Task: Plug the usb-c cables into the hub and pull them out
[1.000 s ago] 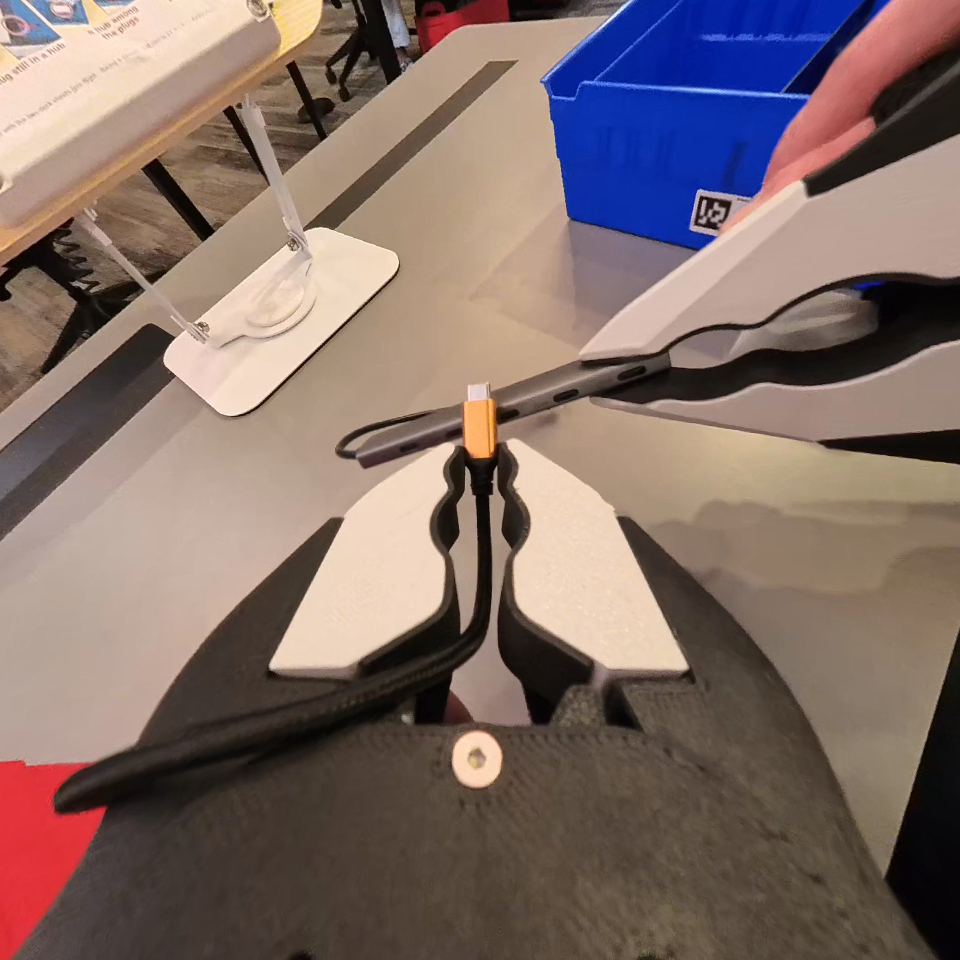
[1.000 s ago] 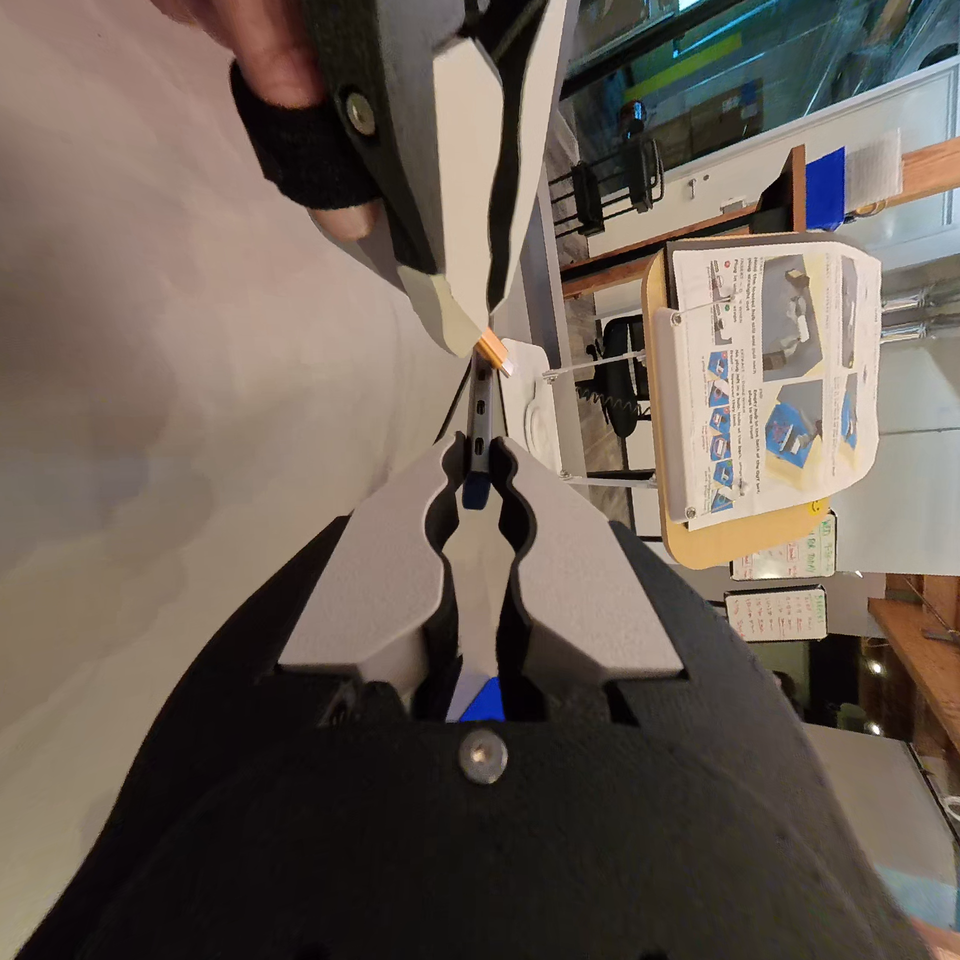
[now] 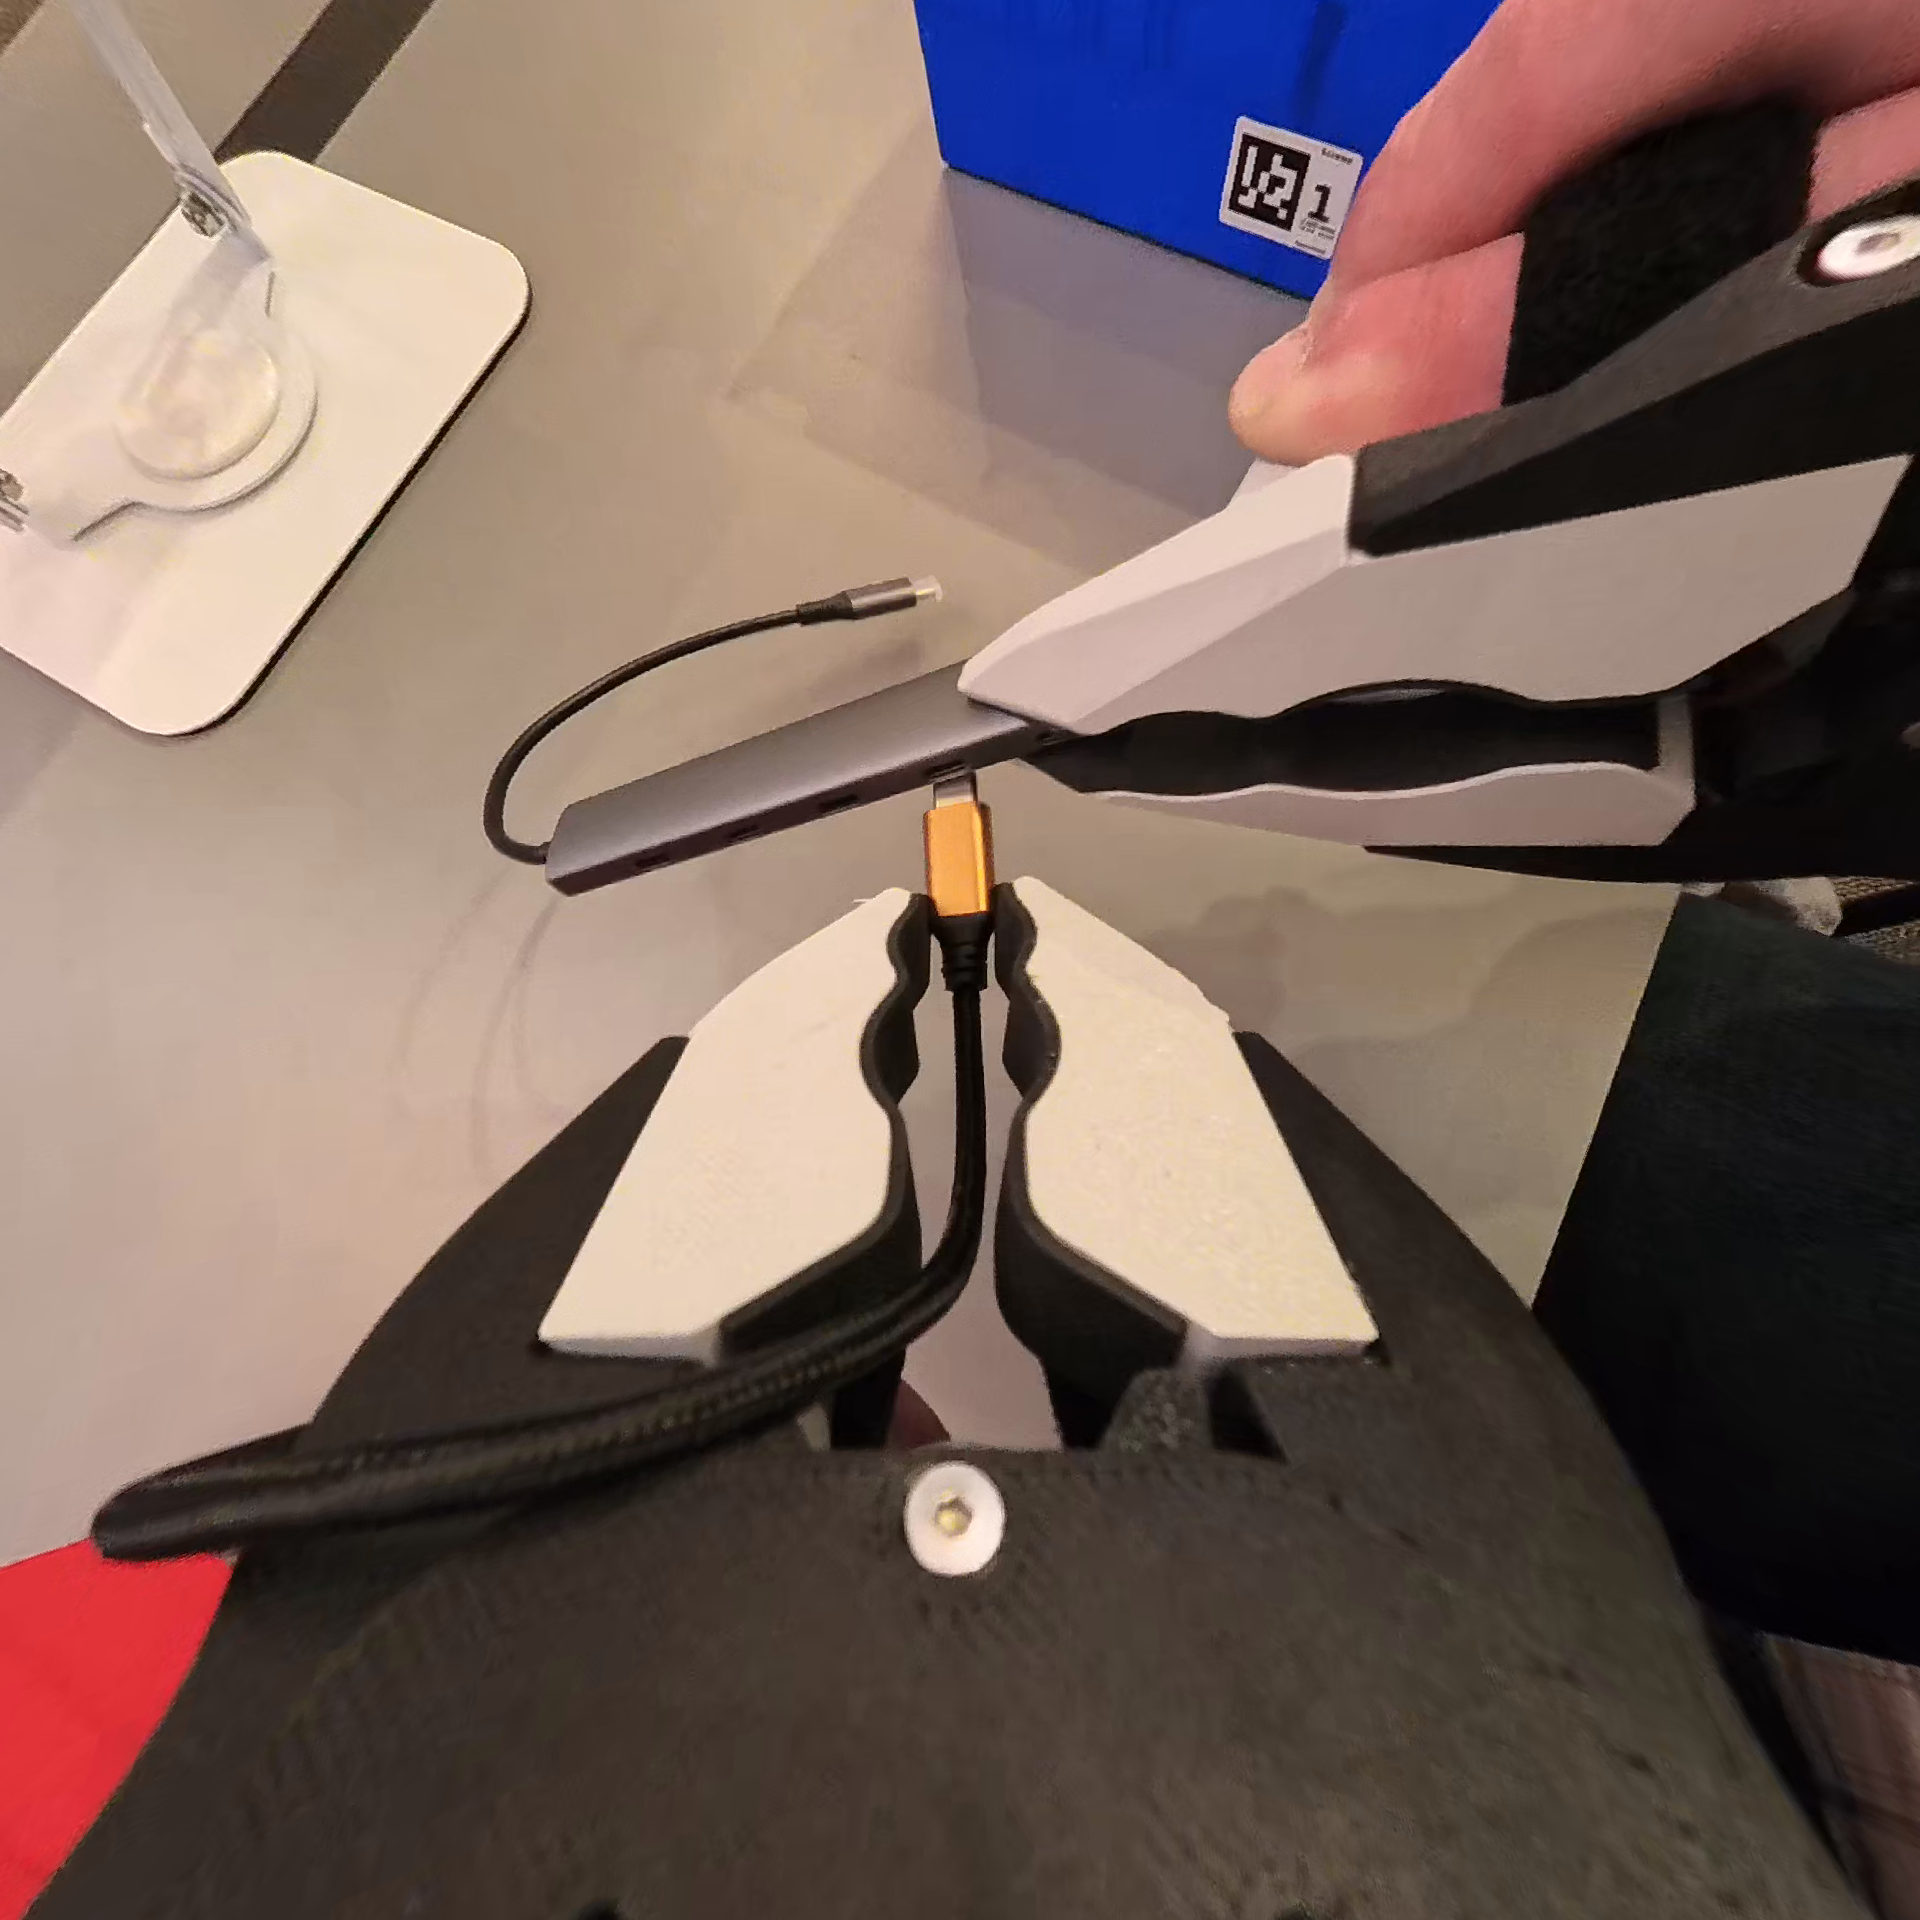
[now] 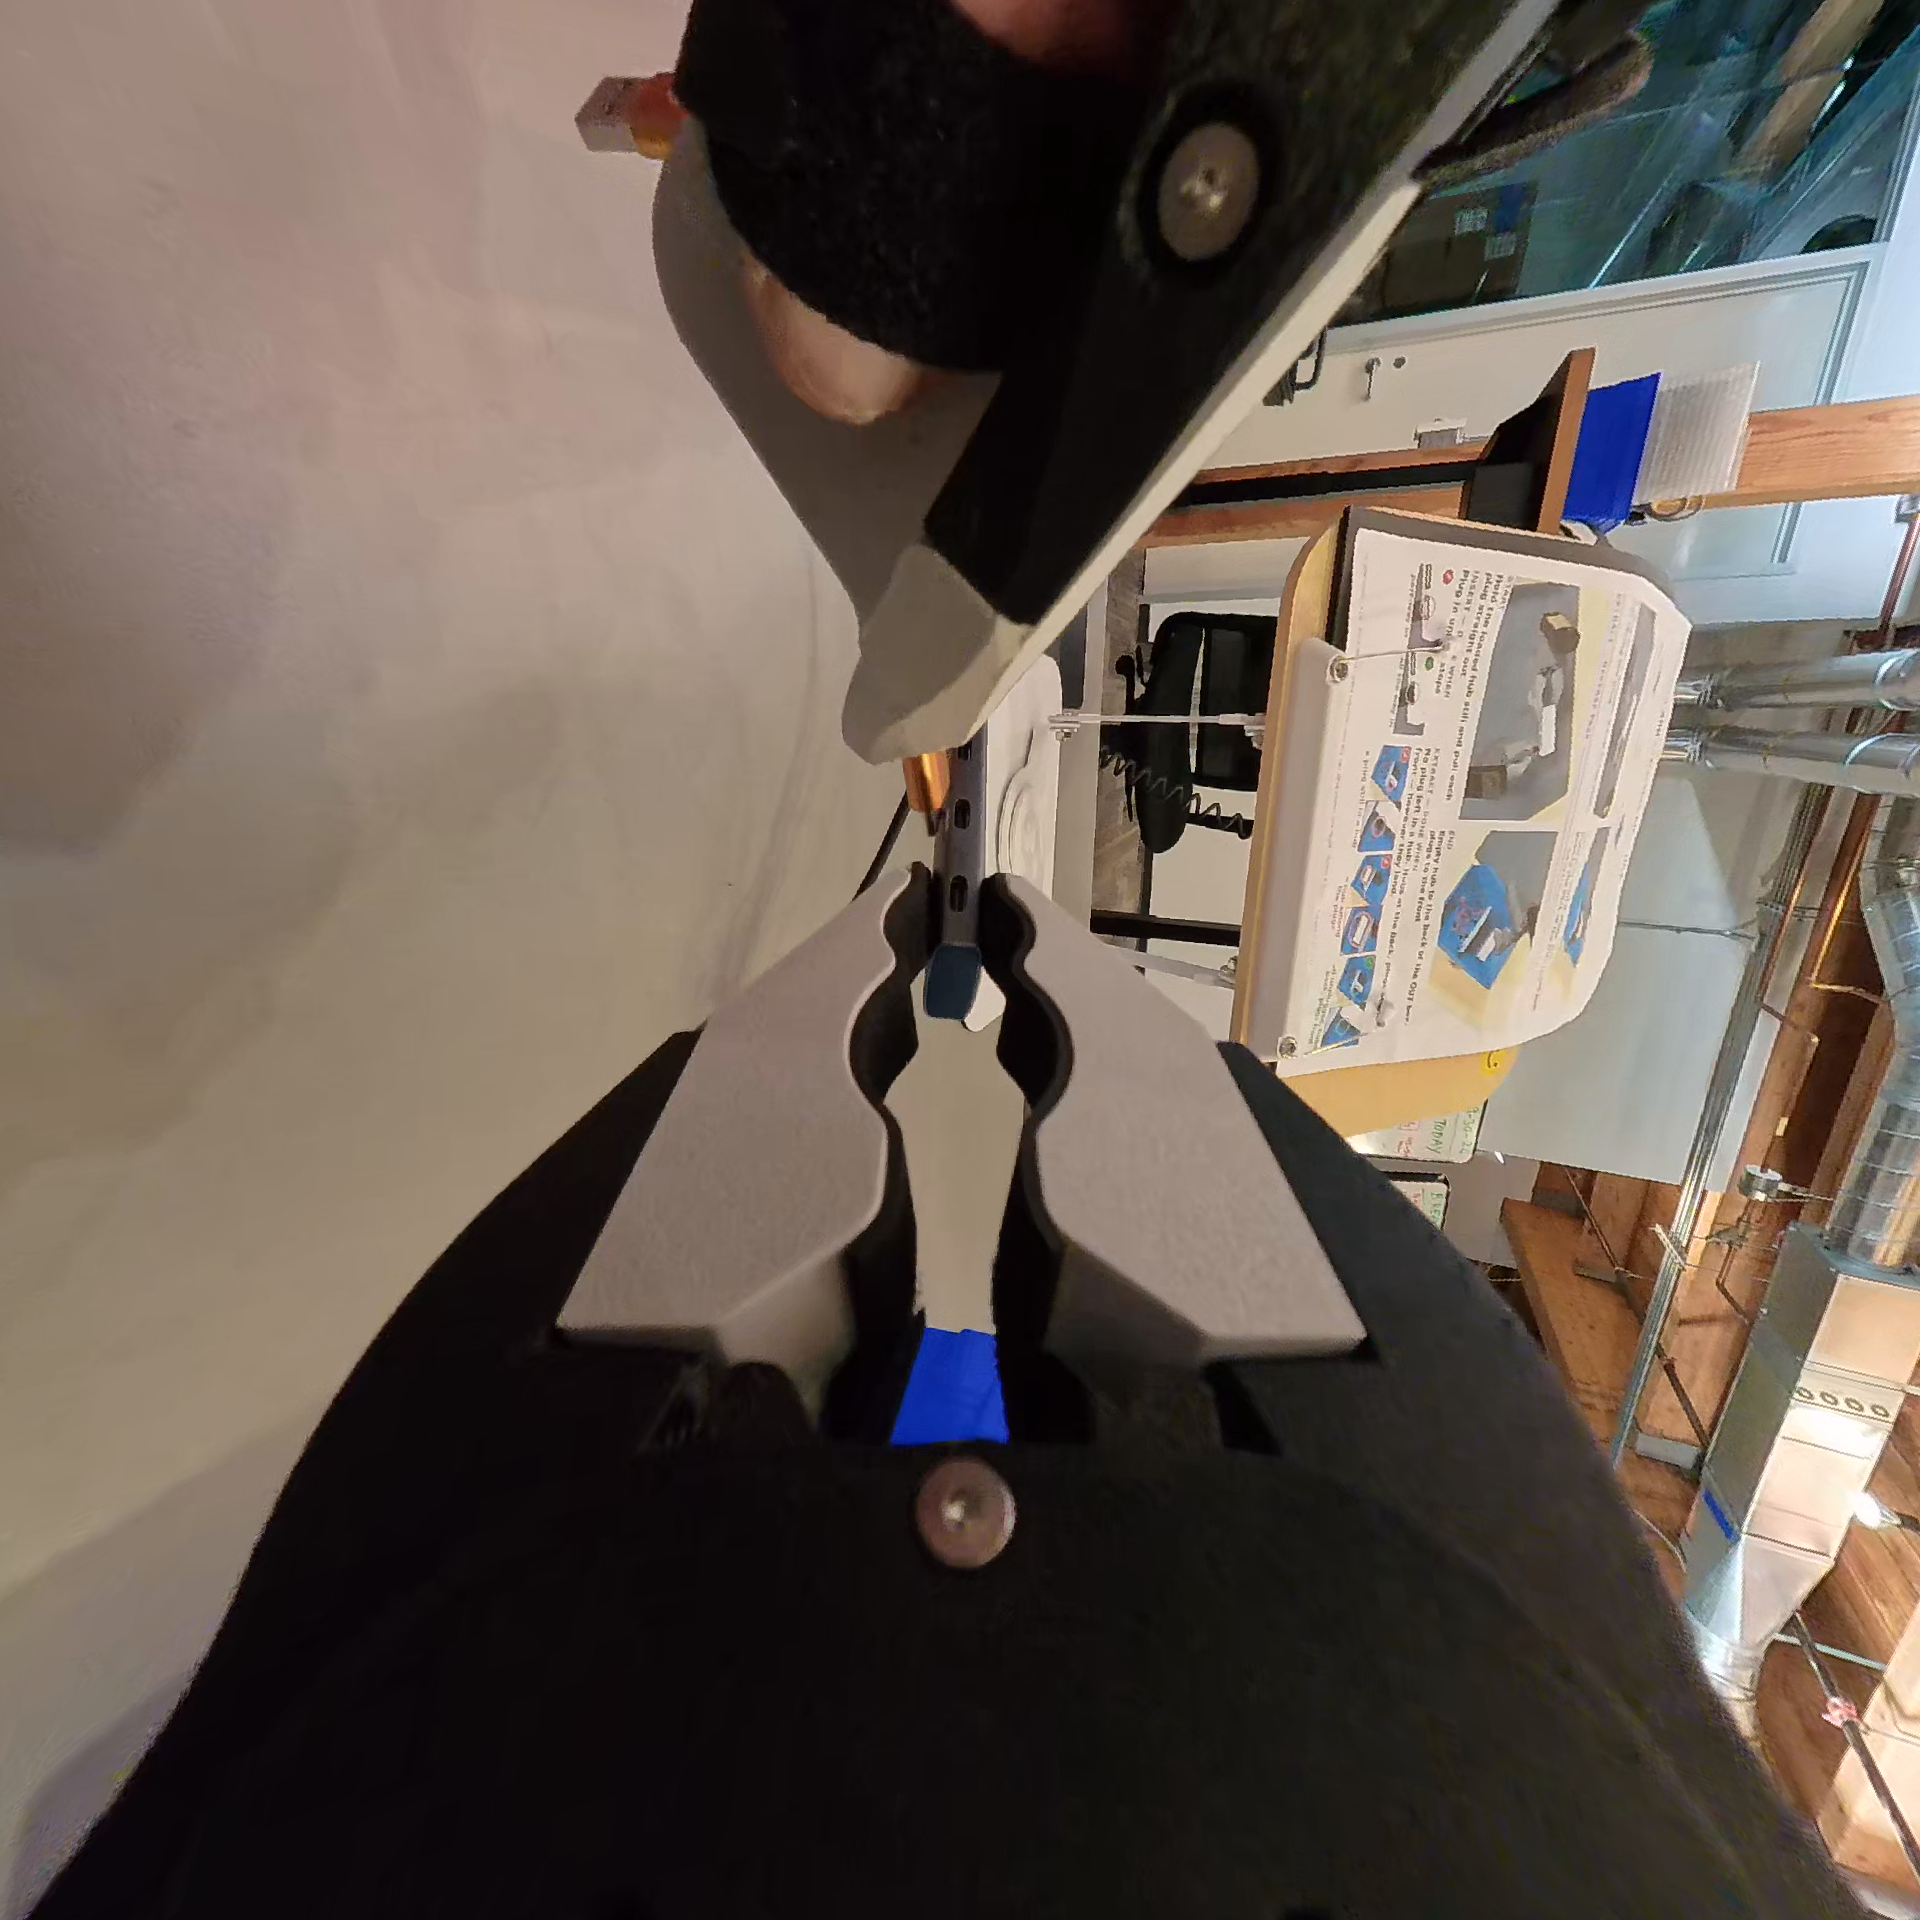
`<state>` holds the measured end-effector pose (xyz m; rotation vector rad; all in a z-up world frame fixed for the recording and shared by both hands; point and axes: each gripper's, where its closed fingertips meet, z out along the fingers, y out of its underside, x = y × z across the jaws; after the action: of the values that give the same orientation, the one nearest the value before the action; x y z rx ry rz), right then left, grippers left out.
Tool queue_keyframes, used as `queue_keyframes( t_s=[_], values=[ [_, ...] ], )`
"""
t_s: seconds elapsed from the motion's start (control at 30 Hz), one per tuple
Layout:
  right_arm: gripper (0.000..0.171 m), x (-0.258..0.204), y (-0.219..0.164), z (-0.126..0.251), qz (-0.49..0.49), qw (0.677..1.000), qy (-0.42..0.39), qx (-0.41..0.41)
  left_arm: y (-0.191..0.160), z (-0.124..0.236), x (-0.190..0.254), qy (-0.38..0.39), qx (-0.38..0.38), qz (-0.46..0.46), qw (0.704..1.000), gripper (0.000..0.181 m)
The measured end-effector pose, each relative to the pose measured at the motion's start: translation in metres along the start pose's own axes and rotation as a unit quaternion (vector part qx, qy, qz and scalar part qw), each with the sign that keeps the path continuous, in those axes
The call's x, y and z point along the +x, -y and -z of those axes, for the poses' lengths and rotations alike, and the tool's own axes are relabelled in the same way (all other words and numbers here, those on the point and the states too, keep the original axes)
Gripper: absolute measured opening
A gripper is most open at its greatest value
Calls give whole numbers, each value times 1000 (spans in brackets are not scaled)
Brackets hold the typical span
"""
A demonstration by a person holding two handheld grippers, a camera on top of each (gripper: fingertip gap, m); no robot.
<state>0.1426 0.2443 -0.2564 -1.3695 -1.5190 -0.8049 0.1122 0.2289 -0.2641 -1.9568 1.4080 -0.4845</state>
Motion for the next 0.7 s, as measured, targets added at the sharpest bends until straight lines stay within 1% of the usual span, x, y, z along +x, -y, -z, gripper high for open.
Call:
queue_keyframes(
  t_s=[0.07,0.23,0.37,0.7],
  values=[
    [7,0,0,-1,1,1000,0,-3,1,0,1,-7,1,8,1000,11],
    [7,-4,-2,-3,5,1000,5,-7,2,4,-4,4,-4,11,1000,11],
    [7,-4,0,-4,5,1000,3,-7,-1,3,-5,4,-21,7,1000,11],
    [7,-5,1,-4,11,1000,0,-8,-1,2,-5,-16,-33,12,999,11]
  ],
)
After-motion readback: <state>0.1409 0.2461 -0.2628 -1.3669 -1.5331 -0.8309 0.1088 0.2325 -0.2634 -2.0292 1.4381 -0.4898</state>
